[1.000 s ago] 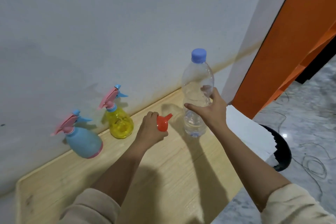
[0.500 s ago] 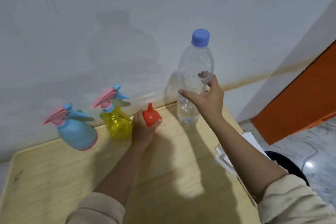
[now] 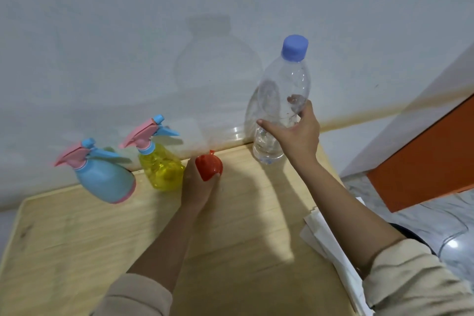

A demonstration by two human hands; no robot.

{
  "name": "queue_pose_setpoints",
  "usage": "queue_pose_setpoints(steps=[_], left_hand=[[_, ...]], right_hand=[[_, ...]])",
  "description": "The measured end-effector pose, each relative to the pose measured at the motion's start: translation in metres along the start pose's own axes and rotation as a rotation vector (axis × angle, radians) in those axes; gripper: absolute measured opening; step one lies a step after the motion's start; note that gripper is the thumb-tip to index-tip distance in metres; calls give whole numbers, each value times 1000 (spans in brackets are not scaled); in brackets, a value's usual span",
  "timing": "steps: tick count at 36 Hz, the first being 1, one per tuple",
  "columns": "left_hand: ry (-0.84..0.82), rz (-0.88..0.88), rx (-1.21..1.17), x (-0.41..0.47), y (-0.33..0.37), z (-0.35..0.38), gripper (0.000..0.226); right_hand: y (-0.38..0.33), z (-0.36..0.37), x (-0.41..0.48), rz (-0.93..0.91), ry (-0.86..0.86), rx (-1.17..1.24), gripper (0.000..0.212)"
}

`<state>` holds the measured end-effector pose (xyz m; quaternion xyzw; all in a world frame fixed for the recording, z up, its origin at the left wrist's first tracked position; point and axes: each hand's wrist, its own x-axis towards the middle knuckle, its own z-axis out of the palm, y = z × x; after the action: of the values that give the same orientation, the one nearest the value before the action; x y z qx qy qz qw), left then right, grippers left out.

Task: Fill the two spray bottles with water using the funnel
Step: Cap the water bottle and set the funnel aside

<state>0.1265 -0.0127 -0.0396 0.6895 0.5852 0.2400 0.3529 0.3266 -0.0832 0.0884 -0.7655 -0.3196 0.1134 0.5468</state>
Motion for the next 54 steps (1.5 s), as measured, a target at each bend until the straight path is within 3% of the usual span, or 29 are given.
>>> queue_pose_setpoints(steps=[14, 22, 27, 31, 38, 44, 50, 54], left_hand=[[76, -81, 77, 3, 14, 16, 80], [117, -53, 2, -3, 15, 19, 79], [169, 12, -44, -17, 12, 16, 76], [127, 56, -75, -41, -1, 11, 64], [-25, 118, 119, -105, -53, -1, 65], [-47, 215, 277, -138, -73, -9, 55], [-13, 243, 348, -154, -76, -6, 53], [-15, 236, 393, -156, -77, -4, 64]], right_hand=[[13, -3, 8, -55, -177, 13, 81], [23, -15, 4, -85, -286, 17, 69], [32, -35, -7, -14, -326, -50, 86], [42, -61, -19, -33, -273, -106, 66], [76, -110, -73, 18, -106, -153, 31], [128, -136, -135, 150, -128, -298, 25], [147, -137, -161, 169, -170, -375, 25], [147, -134, -159, 139, -188, -439, 28]])
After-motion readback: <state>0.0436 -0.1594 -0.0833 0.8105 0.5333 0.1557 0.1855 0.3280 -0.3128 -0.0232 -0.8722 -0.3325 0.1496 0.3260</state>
